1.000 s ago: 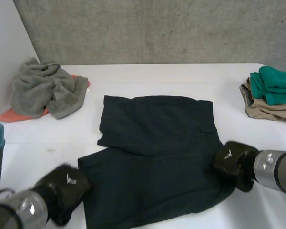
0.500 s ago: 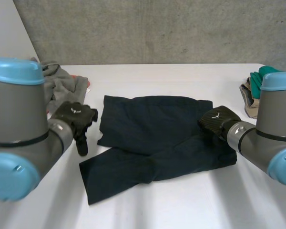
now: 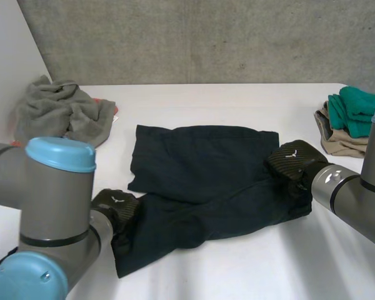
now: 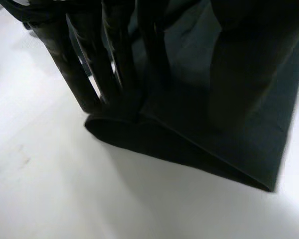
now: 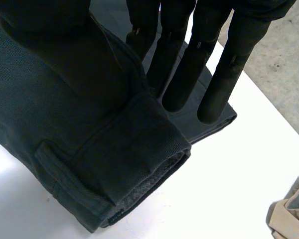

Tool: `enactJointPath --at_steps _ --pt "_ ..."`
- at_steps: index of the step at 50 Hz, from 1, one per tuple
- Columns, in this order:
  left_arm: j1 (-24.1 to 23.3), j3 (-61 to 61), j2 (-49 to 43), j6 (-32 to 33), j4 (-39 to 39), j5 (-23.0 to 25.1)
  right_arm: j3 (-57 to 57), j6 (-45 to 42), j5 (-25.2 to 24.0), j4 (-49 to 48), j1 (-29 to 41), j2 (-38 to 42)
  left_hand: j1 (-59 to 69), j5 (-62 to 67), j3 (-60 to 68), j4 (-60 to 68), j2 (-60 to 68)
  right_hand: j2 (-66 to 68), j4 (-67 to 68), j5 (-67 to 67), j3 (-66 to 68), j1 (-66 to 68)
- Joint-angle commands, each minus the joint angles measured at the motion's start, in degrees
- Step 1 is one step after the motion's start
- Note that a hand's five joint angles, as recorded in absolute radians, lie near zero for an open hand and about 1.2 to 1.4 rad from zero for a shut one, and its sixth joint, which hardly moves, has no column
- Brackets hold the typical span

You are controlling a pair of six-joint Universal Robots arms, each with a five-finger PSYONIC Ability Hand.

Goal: Fold the laundry.

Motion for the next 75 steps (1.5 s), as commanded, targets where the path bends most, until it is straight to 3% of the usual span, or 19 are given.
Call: enactJointPath --at_steps 1,10,18,23,27,28,29,30,31,34,39,45,48,50,52,60,66,69,75 --pt "-0.5 3.4 -4.0 0.0 0.5 -0.2 -1.1 -0.1 0.0 -1.0 -0.7 0.9 38.3 40.2 40.3 40.1 40.2 13.0 11.4 11.7 11.5 15.9" --pt "1.9 9.9 -3.6 2.2 2.0 -2.8 -5.8 0.7 0.3 -2.8 0.5 3.9 38.3 40.2 40.3 40.1 40.2 13.0 11.4 11.7 11.5 15.9" --pt "5.7 18.4 -6.6 6.5 12.5 -2.0 -12.7 4.1 3.0 -9.4 2.7 8.8 38.3 40.2 40.3 40.1 40.2 13.0 11.4 11.7 11.5 15.9" --pt "7.3 26.4 -13.9 8.3 23.0 1.1 -17.8 5.4 4.2 -19.8 4.0 15.0 38.3 40.2 40.3 40.1 40.2 13.0 11.4 11.7 11.5 15.9" --pt "7.1 28.7 -15.6 7.5 19.2 0.4 -17.4 6.4 6.9 -19.4 4.3 16.2 38.3 40.2 40.3 40.1 40.2 13.0 11.4 11.7 11.5 15.9" --pt "6.8 27.9 -14.3 6.3 14.9 0.1 -16.2 6.8 6.8 -19.2 4.2 15.5 33.0 34.9 35.0 34.8 34.9 13.0 11.4 11.7 11.5 15.9" --pt "6.6 27.3 -13.5 5.3 12.7 0.2 -14.8 7.0 6.2 -19.2 4.2 14.7 19.4 21.4 21.4 21.2 21.4 13.0 11.4 11.7 11.5 15.9" --pt "6.0 25.8 -12.1 2.8 8.7 0.7 -13.3 7.2 5.4 -19.5 4.0 13.4 -6.2 -4.2 -4.2 -4.4 -4.2 13.0 11.4 11.7 11.5 15.9" --pt "5.6 25.1 -11.4 1.6 6.7 1.1 -12.3 7.2 4.5 -19.7 3.9 12.6 -13.8 -11.8 -11.8 -12.0 -11.8 13.0 11.4 11.7 11.5 15.9" --pt "4.1 22.8 -9.2 -2.2 0.5 2.8 -9.0 6.5 0.8 -20.8 2.9 9.2 -15.7 -13.7 -13.7 -13.9 -13.7 13.0 11.4 11.7 11.5 15.9" --pt "2.7 19.2 -7.6 -3.9 -6.5 3.6 -6.1 6.7 -2.4 -21.1 1.0 5.3 -13.0 -11.1 -11.0 -11.2 -11.1 13.0 11.4 11.7 11.5 15.9" --pt "2.6 19.2 -10.0 -3.5 -7.4 3.7 -4.6 6.6 -3.2 -20.2 1.2 4.7 -7.0 -5.0 -5.0 -5.2 -5.0 13.0 11.4 11.7 11.5 15.9" --pt "2.9 20.8 -13.0 -2.6 -7.2 3.7 -4.5 6.1 -3.0 -20.0 1.2 5.0 4.3 6.2 6.3 6.1 6.2 13.0 11.4 11.7 11.5 15.9" --pt "3.4 23.1 -15.0 -1.8 -6.5 3.4 -4.7 5.8 -2.9 -20.2 1.1 6.0 28.1 30.1 30.1 29.9 30.1 13.0 11.4 11.7 11.5 15.9" --pt "4.1 25.8 -16.2 -1.3 -5.1 2.1 -5.9 5.4 -2.9 -20.5 1.2 7.5 38.2 40.2 40.2 40.0 40.2 13.0 11.4 11.7 11.5 15.9" --pt "5.0 34.1 -17.7 -0.2 8.3 1.5 -16.5 6.1 -0.9 -22.8 1.3 16.1 38.3 40.2 40.3 40.1 40.2 13.0 11.4 11.7 11.5 15.9" --pt "5.7 41.1 -25.3 7.9 18.6 3.2 -29.7 7.1 5.3 -28.4 2.1 27.4 38.3 40.2 40.3 40.1 40.2 13.0 11.4 11.7 11.5 15.9" --pt "6.0 46.1 -30.3 11.5 21.4 3.2 -35.5 6.9 8.6 -31.7 2.7 32.6 38.3 40.2 40.3 40.1 40.2 13.0 11.4 11.7 11.5 15.9" --pt "6.0 54.0 -38.4 12.9 24.1 4.4 -44.2 6.9 10.2 -36.3 4.1 40.4 32.9 34.9 34.9 34.7 34.9 13.0 11.4 11.7 11.5 15.9"
